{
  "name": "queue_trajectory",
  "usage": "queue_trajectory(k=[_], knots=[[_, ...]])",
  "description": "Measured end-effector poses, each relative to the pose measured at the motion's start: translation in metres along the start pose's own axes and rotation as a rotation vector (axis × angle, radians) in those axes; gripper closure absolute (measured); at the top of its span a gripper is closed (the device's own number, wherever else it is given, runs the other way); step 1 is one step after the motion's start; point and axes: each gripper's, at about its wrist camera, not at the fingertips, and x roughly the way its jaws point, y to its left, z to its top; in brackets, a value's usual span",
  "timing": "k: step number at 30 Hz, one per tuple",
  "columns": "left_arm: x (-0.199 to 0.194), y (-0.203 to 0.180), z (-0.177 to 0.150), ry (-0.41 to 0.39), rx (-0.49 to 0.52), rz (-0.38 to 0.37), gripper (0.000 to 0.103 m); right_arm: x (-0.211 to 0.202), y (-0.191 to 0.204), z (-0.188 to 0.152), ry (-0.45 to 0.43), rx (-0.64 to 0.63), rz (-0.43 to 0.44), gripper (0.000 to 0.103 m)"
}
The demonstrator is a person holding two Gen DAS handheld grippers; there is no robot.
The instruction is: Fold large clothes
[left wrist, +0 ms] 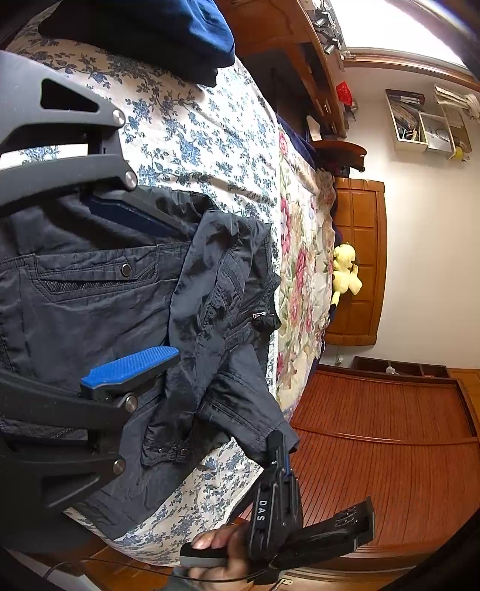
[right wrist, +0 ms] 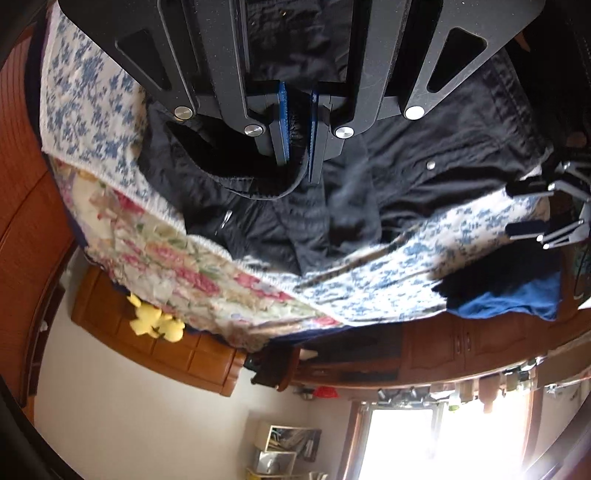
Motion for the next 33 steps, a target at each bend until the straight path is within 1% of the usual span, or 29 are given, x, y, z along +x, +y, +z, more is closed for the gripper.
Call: queue_trajectory(k=[13,15,17,18,19,20,22,27,33], knots=[[0.003,-0.001,-0.001,0.008,0.005,0.005,0.042,-0.009,0.021,-0.014,-0.003,-0.004,0.055,0.096],[0.003,0.0,-0.002,0.007,0.004,0.006,0.042,-0.011,0.022,-0.016,-0.007,0.003,0.064,0.094],[0.003,0.0,-0.002,0.008,0.004,0.006,0.042,-0.012,0.024,-0.018,-0.011,0.005,0.072,0.084],[0.003,0.0,-0.002,0.009,0.004,0.006,0.042,-0.015,0.025,-0.02,-0.028,-0.002,0.074,0.08],[0.003,0.0,-0.002,0.008,0.005,0.006,0.042,-0.018,0.026,-0.02,-0.042,-0.008,0.07,0.068],[0.003,-0.001,-0.002,0.008,0.005,0.005,0.042,-0.019,0.026,-0.02,-0.048,-0.01,0.066,0.061],[0.002,-0.001,-0.002,0.009,0.007,0.005,0.042,-0.022,0.025,-0.021,-0.051,-0.002,0.064,0.061],[0.002,0.003,-0.003,0.014,0.01,0.007,0.042,-0.015,0.016,-0.031,-0.027,0.039,0.045,0.061],[0.005,0.0,-0.004,0.02,0.014,0.008,0.042,0.015,-0.003,-0.056,0.045,0.13,0.027,0.061]])
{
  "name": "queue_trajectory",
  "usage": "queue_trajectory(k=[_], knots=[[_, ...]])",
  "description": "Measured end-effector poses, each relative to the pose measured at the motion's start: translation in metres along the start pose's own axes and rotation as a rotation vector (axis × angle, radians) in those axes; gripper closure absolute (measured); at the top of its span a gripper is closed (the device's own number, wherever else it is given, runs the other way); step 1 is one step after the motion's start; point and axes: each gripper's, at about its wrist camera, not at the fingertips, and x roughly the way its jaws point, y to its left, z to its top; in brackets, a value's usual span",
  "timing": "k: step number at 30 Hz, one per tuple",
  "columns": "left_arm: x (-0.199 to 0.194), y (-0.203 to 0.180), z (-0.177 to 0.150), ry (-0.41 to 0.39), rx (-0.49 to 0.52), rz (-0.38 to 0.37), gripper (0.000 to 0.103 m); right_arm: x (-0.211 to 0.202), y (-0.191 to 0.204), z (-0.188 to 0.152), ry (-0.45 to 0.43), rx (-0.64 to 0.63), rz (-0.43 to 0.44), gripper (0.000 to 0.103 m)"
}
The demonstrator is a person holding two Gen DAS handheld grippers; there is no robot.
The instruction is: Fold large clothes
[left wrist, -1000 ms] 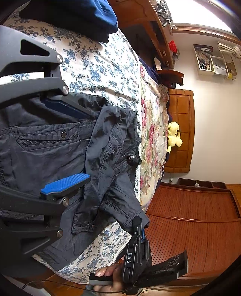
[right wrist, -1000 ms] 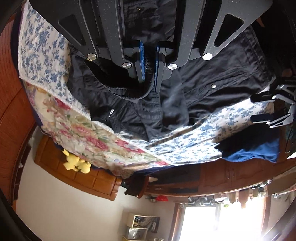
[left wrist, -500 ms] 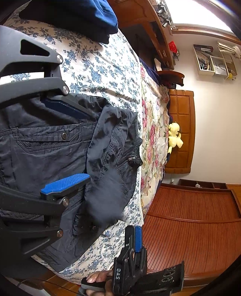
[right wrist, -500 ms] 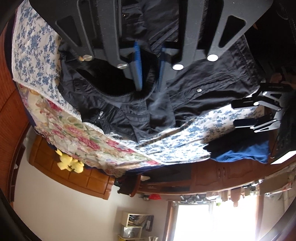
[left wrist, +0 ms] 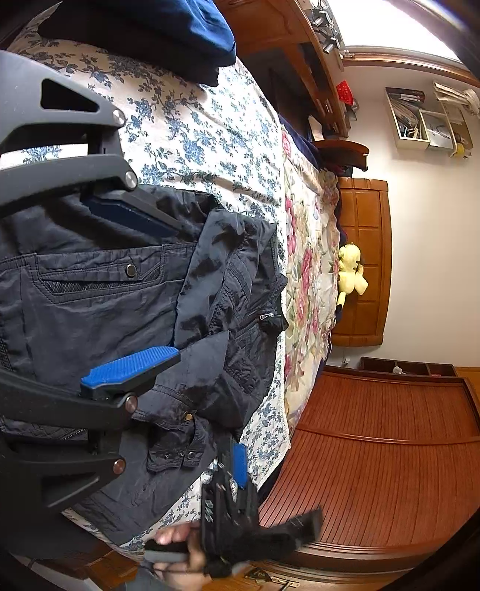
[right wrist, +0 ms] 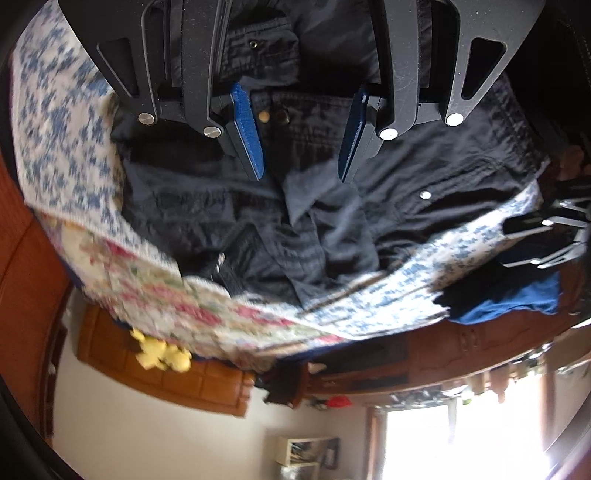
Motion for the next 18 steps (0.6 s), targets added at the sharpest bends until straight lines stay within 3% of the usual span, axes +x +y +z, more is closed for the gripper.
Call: queue_trajectory(k=[5,8,14,18], knots=[[0.003,-0.003,-0.001,0.008,0.009,0.001,0.042,0.035,-0.012,-0.018,0.064,0.042,-0.002,0.06],[0.004,-0.003,-0.001,0.011,0.01,0.001,0.042,0.052,-0.018,-0.026,0.095,0.074,0.003,0.048],[0.004,-0.003,-0.001,0.012,0.012,0.002,0.042,0.087,-0.026,-0.044,0.185,0.12,-0.011,0.045],[0.004,-0.004,-0.001,0.012,0.011,0.002,0.042,0.1,-0.033,-0.057,0.243,0.179,0.039,0.044]])
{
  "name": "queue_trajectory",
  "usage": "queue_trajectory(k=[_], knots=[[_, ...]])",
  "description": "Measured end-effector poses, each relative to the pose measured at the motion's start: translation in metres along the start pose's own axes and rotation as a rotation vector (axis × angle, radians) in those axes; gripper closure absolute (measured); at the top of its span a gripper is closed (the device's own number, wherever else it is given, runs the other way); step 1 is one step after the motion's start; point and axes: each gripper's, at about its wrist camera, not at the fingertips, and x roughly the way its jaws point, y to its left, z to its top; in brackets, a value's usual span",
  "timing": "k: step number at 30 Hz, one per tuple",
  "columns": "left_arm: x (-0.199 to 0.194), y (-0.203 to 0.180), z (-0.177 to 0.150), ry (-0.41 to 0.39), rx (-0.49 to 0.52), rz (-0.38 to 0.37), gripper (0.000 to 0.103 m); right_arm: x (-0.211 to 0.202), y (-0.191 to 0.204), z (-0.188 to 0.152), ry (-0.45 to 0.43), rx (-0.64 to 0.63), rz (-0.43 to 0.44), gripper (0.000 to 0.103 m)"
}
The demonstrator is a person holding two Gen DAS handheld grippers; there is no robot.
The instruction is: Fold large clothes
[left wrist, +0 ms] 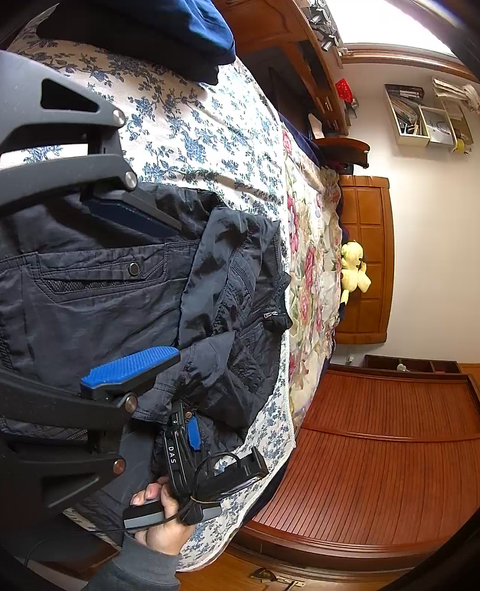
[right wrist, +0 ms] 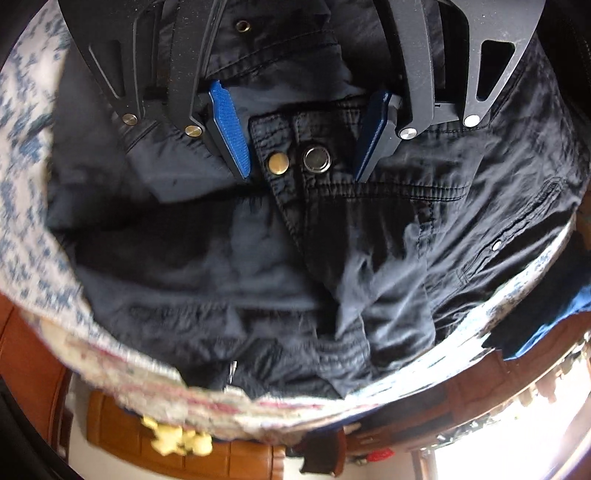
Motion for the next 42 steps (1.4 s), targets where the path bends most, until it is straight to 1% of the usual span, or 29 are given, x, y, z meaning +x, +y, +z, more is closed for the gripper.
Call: queue_trajectory(k=[3,4,6,7,8,9,10,11,14,18,21,24,25,26,27,28,29,31,33,35,36,37,38,39,40,41,42], knots=[[0.0,0.0,0.0,0.001,0.0,0.001,0.042,0.001,-0.003,-0.002,0.021,0.022,0.042,0.044],[0.0,0.0,0.0,0.0,0.0,-0.001,0.042,0.0,-0.002,-0.002,0.028,0.018,0.05,0.046],[0.0,0.0,0.0,0.0,0.001,0.001,0.042,-0.001,0.002,-0.003,0.037,0.005,0.071,0.058],[-0.001,0.0,0.0,-0.001,0.0,0.0,0.042,-0.003,0.004,-0.002,0.034,-0.002,0.077,0.07],[-0.001,0.001,0.001,-0.002,0.0,0.0,0.042,-0.005,0.007,-0.002,0.03,-0.013,0.078,0.079],[-0.002,0.001,0.001,-0.004,-0.002,-0.001,0.042,-0.009,0.009,-0.002,0.025,-0.022,0.084,0.08],[-0.003,0.002,0.002,-0.007,-0.003,-0.001,0.042,-0.011,0.01,-0.001,0.018,-0.024,0.098,0.097],[-0.005,0.003,0.002,-0.01,-0.005,-0.002,0.042,-0.017,0.013,0.0,-0.001,-0.025,0.126,0.103],[-0.007,0.007,0.001,-0.014,-0.009,-0.001,0.042,-0.031,0.03,0.007,-0.052,-0.05,0.175,0.103],[-0.011,0.013,0.0,-0.018,-0.017,0.005,0.042,-0.049,0.069,0.023,-0.117,-0.133,0.183,0.103],[-0.013,0.018,-0.001,-0.019,-0.024,0.01,0.042,-0.059,0.084,0.033,-0.162,-0.159,0.156,0.103],[-0.015,0.022,-0.002,-0.02,-0.029,0.013,0.042,-0.054,0.082,0.041,-0.174,-0.142,0.094,0.102],[-0.016,0.023,-0.003,-0.021,-0.03,0.013,0.042,-0.048,0.079,0.043,-0.167,-0.132,0.066,0.091],[-0.017,0.024,-0.003,-0.022,-0.031,0.013,0.042,-0.044,0.075,0.045,-0.159,-0.124,0.046,0.069],[-0.017,0.024,-0.003,-0.022,-0.031,0.013,0.042,-0.036,0.069,0.046,-0.15,-0.112,0.019,0.058],[-0.017,0.025,-0.003,-0.023,-0.031,0.013,0.042,-0.03,0.062,0.045,-0.146,-0.1,0.004,0.044],[-0.018,0.024,-0.003,-0.023,-0.031,0.012,0.042,-0.025,0.057,0.045,-0.139,-0.09,-0.008,0.041],[-0.019,0.024,-0.003,-0.022,-0.029,0.012,0.042,-0.006,0.043,0.044,-0.082,-0.065,-0.027,0.04],[-0.018,0.024,-0.003,-0.02,-0.029,0.01,0.042,0.014,0.033,0.04,-0.02,-0.038,-0.023,0.04],[-0.018,0.022,-0.003,-0.019,-0.026,0.009,0.042,0.029,0.025,0.036,0.034,-0.002,0.017,0.039],[-0.018,0.022,-0.003,-0.019,-0.025,0.009,0.042,0.031,0.024,0.034,0.037,0.005,0.031,0.038],[-0.018,0.021,-0.002,-0.02,-0.023,0.008,0.042,0.031,0.024,0.035,0.031,0.006,0.042,0.044],[-0.018,0.021,-0.002,-0.019,-0.022,0.008,0.042,0.03,0.025,0.035,0.033,0.005,0.063,0.057],[-0.018,0.021,-0.002,-0.018,-0.022,0.008,0.042,0.029,0.026,0.037,0.04,0.003,0.095,0.065],[-0.018,0.021,-0.002,-0.018,-0.022,0.009,0.042,0.027,0.027,0.039,0.04,-0.003,0.108,0.083],[-0.017,0.021,-0.002,-0.018,-0.023,0.009,0.042,0.022,0.031,0.042,0.036,-0.023,0.132,0.089],[-0.018,0.021,-0.002,-0.02,-0.024,0.009,0.042,0.016,0.036,0.044,0.024,-0.043,0.139,0.089]])
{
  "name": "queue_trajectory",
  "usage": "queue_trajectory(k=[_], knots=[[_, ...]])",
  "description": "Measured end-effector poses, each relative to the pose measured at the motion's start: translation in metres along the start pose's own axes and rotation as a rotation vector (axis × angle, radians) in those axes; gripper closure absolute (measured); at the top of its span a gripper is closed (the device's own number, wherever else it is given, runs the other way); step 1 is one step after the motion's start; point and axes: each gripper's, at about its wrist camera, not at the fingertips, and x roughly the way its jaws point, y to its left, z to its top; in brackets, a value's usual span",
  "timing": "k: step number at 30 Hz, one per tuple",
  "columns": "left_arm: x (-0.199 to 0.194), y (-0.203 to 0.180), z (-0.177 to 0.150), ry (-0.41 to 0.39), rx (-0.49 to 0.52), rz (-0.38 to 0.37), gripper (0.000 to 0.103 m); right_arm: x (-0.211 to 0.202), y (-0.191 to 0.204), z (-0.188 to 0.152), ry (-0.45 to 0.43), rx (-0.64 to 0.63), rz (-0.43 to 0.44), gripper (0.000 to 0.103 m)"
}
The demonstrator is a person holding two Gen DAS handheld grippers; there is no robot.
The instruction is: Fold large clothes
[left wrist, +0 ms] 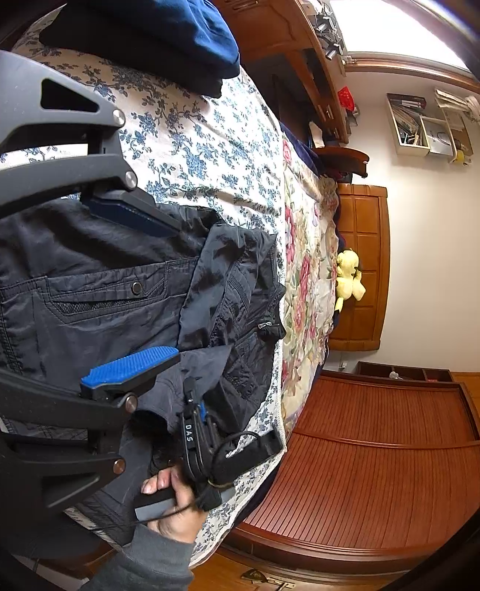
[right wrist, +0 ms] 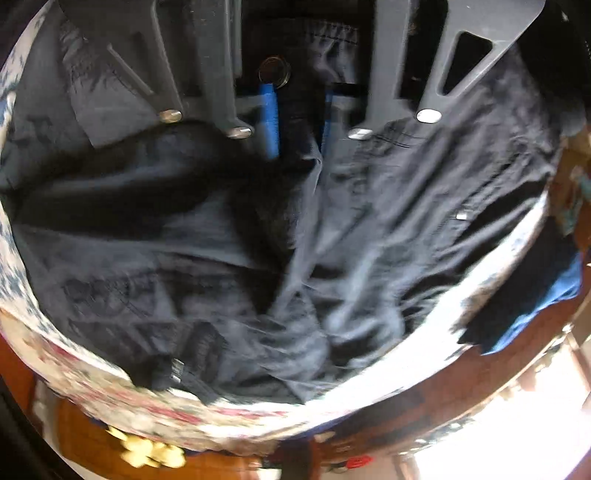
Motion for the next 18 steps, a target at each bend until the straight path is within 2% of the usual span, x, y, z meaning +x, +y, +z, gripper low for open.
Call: queue_trajectory(k=[4,6,8,9,10,13,18], knots=[[0.001,0.002,0.0,0.001,-0.003,0.006,0.042,-0.02,0.027,0.013,-0.06,-0.032,0.035,0.09],[0.002,0.003,-0.001,0.004,-0.003,0.011,0.042,-0.029,0.042,0.021,-0.092,-0.028,0.076,0.085],[0.002,0.004,-0.002,0.007,-0.003,0.014,0.042,-0.033,0.054,0.029,-0.111,-0.022,0.099,0.074],[0.003,0.004,-0.003,0.009,-0.002,0.015,0.042,-0.037,0.062,0.034,-0.124,-0.024,0.129,0.072],[0.004,0.004,-0.003,0.012,0.0,0.017,0.042,-0.039,0.067,0.036,-0.134,-0.03,0.142,0.064],[0.006,0.003,-0.004,0.02,0.005,0.018,0.042,-0.05,0.083,0.043,-0.171,-0.053,0.181,0.053],[0.011,-0.003,-0.005,0.035,0.026,0.013,0.042,-0.058,0.085,0.033,-0.178,-0.074,0.086,0.052]])
